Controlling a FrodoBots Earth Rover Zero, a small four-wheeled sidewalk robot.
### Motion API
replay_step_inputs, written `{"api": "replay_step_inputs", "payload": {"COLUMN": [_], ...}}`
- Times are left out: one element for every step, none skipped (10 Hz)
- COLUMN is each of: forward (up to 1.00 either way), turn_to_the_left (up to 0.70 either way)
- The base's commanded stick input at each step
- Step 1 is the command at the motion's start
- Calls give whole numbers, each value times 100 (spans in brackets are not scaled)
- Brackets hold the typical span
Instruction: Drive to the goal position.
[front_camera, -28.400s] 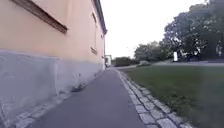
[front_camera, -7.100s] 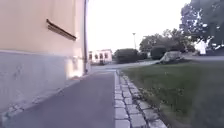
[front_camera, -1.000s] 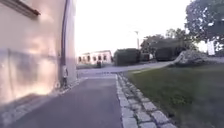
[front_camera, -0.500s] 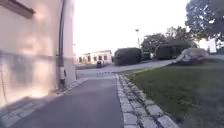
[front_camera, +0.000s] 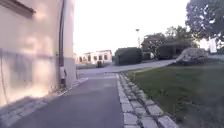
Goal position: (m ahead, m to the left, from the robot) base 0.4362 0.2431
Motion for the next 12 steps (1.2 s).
{"api": "replay_step_inputs", "payload": {"forward": [50, 50, 50, 50, 50, 50, 50, 50, 50, 50, 50, 50], "turn_to_the_left": [0, 0, 0, 0, 0, 0, 0, 0, 0, 0, 0, 0]}}
